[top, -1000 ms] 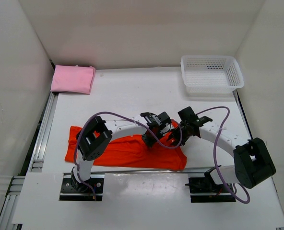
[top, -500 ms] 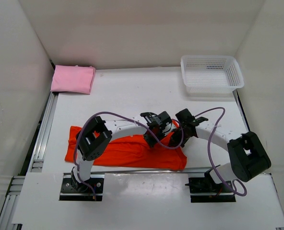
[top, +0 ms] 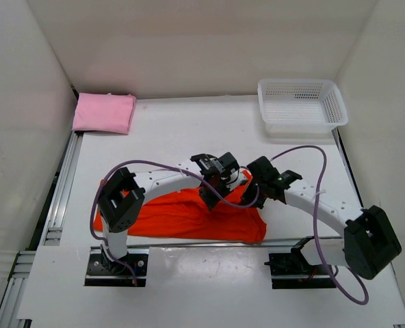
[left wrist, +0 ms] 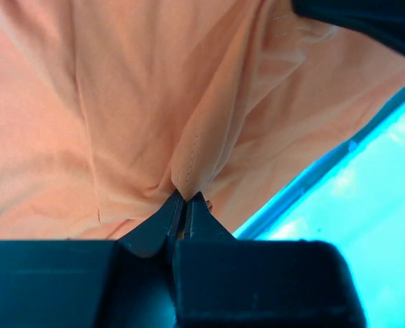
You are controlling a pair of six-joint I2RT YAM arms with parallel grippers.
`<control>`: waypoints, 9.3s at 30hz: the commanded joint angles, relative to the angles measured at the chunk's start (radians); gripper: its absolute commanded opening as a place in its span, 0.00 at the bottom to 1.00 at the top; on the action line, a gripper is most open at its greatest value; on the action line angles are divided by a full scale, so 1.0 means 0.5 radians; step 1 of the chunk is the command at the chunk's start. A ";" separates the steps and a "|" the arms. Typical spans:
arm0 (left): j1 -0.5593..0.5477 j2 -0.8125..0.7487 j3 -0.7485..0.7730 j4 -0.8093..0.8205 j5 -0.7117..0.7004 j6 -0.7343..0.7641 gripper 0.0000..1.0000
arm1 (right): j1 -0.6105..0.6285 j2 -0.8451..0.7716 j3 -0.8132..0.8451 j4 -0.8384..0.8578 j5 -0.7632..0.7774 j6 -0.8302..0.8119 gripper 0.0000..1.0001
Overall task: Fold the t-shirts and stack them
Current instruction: Fold the other side of the tshirt into a rectangle, then rotate the tshirt 90 degrees, then grab the bottom of the folded rectangular tshirt with both arms
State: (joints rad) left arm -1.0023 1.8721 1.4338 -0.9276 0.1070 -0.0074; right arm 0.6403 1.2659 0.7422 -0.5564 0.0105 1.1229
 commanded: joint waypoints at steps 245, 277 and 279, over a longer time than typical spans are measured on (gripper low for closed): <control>1.299 -1.924 -1.703 0.223 0.666 0.015 0.82 | 1.008 0.146 -0.147 0.453 0.243 0.043 0.51; 1.241 -1.511 -1.923 0.401 0.826 0.015 0.17 | 1.085 0.511 0.053 0.520 -0.125 0.000 0.48; 1.241 -1.511 -1.895 0.419 0.826 0.015 0.10 | 1.085 0.542 0.053 0.621 -0.192 0.000 0.39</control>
State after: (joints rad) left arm -0.3771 1.1229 0.4572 -0.7570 0.5079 -0.0078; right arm 1.1786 1.5101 0.7452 -0.3042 -0.0216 1.1370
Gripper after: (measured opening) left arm 0.135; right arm 0.420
